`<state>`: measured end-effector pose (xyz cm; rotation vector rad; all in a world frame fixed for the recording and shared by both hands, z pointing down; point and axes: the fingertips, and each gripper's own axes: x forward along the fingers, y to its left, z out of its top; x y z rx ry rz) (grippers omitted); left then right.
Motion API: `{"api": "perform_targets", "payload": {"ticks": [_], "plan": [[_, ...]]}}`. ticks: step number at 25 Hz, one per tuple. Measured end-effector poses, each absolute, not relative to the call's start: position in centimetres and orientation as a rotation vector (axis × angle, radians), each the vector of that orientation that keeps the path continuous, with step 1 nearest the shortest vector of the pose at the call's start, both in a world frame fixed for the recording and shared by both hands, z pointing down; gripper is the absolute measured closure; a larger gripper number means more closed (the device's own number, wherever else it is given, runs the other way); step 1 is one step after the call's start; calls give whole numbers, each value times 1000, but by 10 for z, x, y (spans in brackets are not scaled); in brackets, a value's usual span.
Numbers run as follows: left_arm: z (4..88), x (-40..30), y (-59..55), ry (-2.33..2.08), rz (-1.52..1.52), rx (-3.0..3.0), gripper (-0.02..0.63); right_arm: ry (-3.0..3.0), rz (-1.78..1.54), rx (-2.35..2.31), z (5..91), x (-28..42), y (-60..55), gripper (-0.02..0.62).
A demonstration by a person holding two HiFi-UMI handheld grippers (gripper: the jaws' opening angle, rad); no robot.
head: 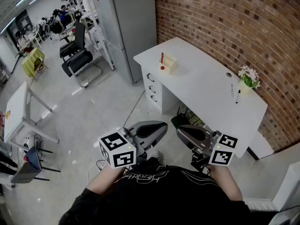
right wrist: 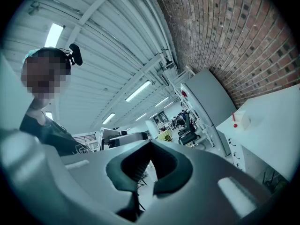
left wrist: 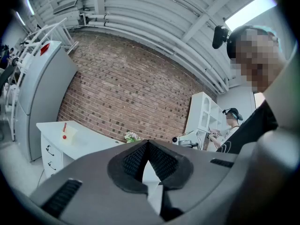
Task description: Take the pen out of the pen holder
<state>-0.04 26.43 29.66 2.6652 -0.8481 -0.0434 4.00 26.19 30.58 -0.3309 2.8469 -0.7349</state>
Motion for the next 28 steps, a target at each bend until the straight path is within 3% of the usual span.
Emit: {"api": "perform_targets", "payload": {"ticks": [28], "plan": [[325,7,168,-845,41,2601,603,2792,-799,-419,328,52,170,592]]}}
